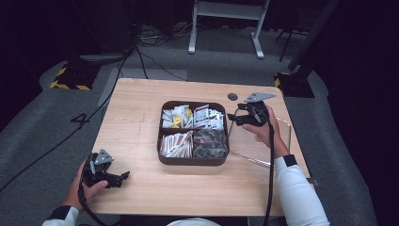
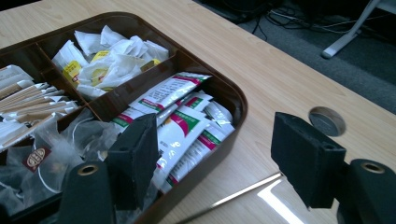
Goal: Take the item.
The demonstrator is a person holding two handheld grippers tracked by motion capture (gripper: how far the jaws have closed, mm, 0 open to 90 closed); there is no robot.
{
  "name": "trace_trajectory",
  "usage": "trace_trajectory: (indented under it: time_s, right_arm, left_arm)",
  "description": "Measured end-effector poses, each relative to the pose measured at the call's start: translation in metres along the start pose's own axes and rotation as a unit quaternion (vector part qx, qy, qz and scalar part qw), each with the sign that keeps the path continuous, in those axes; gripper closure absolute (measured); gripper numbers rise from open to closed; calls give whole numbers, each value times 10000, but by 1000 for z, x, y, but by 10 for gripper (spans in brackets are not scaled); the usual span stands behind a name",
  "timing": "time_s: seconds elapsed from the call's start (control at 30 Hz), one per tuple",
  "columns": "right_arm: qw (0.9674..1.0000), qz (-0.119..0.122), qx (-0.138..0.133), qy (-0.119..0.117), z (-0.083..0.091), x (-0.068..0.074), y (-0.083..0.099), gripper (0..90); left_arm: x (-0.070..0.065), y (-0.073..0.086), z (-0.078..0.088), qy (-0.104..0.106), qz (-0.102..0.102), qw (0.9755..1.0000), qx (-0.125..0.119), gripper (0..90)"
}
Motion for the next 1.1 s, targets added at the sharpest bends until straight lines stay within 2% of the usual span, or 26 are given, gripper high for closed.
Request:
trace_trajectory:
  time_s: [0.03, 0.17, 0.37, 0.4, 0.43, 0.6, 0.73, 0.77, 0.87, 0.93, 1.1]
  right_arm:
    - [9999, 25, 63, -91, -9, 5, -4, 326]
    - [9996, 116, 152, -183, -26, 15, -11, 326]
    - [9992, 119, 286, -241, -52, 23, -16, 345]
    - [9992, 119, 286, -241, -52, 23, -16, 345]
    - [9990, 63, 341, -284, -62, 25, -18, 345]
    - [9985, 25, 419, -358, -77, 31, -25, 344]
    - [9980, 4, 525, -351, -89, 33, -27, 345]
    - [9975, -128, 618, -307, -98, 32, -27, 344]
    - [9966, -173, 746, -297, -105, 31, -27, 339]
    - [9964, -179, 807, -180, -109, 29, -27, 340]
    - [9961, -178, 836, -196, -116, 31, -26, 346]
  left_arm:
    - [0, 0, 0, -1, 6, 10000, -4, 0]
    - [0, 0, 0, 3, 1, 10000, 3, 0]
    - [-1, 0, 0, -16, 24, 10000, -4, 1]
    - [-1, 1, 0, -26, 38, 10000, -9, 1]
    - [-1, 1, 1, -27, 37, 10000, -3, 1]
    - [-1, 1, 1, -29, 41, 10000, -4, 1]
    - [-1, 1, 1, -28, 46, 10000, -2, 1]
    - [-1, 1, 1, -39, 39, 10000, 3, 1]
    - [-1, 2, 1, -60, 61, 10000, 6, 1]
    - [-1, 2, 1, -58, 59, 10000, 9, 1]
    - [-1, 2, 1, -58, 55, 10000, 5, 1]
Point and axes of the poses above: each handheld gripper's, and its own axes: z roughly backward along the jaws, y roughly out of its underside, x roughly to its left, the point moved 5 cm from there along -z, roughly forward along the jaws, and after that the axes turned 3 degrees about -z, right-handed, at the moved point
